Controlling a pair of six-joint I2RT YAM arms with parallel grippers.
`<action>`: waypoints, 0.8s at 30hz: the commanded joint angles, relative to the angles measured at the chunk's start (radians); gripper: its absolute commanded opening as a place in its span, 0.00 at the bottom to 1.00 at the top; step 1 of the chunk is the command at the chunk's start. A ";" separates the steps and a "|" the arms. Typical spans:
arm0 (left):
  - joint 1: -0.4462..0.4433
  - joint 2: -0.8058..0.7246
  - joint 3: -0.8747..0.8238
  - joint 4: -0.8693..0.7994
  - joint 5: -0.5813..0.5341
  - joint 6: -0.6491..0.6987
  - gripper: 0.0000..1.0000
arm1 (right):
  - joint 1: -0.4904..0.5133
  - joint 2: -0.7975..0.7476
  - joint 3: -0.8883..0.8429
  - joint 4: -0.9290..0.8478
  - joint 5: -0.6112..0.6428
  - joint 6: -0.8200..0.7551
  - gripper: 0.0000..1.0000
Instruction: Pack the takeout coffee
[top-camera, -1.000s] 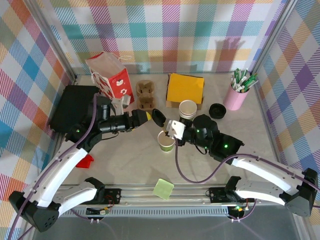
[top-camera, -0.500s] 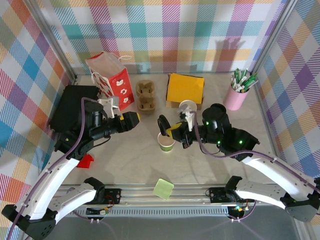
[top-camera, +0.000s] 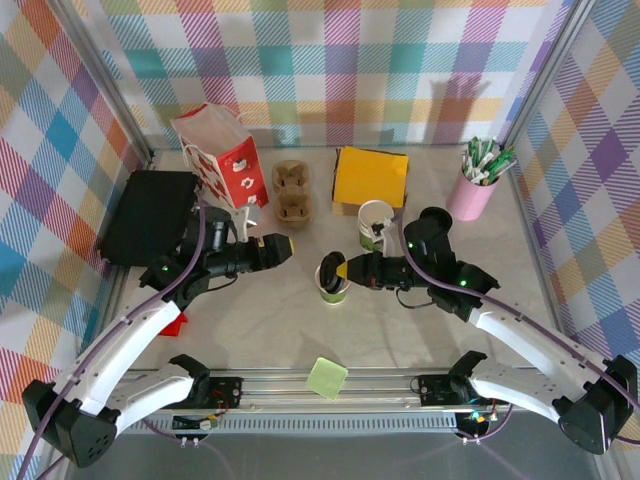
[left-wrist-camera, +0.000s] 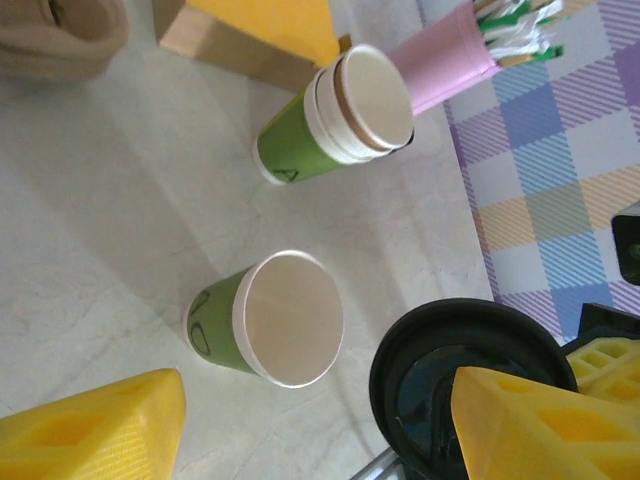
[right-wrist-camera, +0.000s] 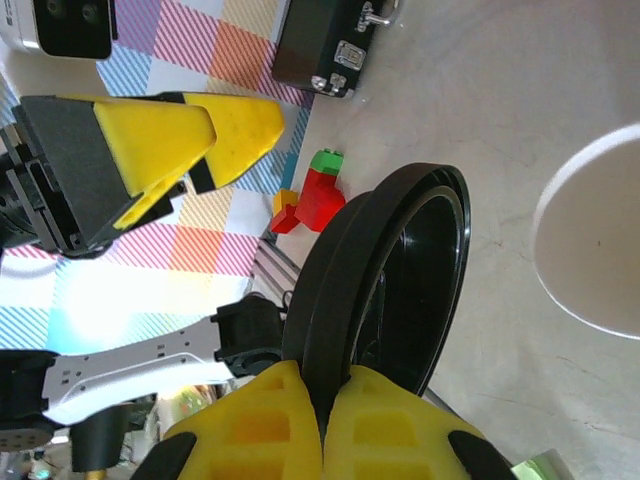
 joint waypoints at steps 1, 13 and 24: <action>-0.017 0.024 -0.024 0.065 0.063 -0.024 0.70 | -0.015 -0.008 -0.060 0.122 0.006 0.105 0.00; -0.058 0.122 -0.056 0.134 0.084 -0.048 0.68 | -0.069 0.070 -0.168 0.291 0.012 0.159 0.00; -0.069 0.149 -0.060 0.152 0.076 -0.050 0.68 | -0.097 0.139 -0.201 0.360 0.000 0.159 0.03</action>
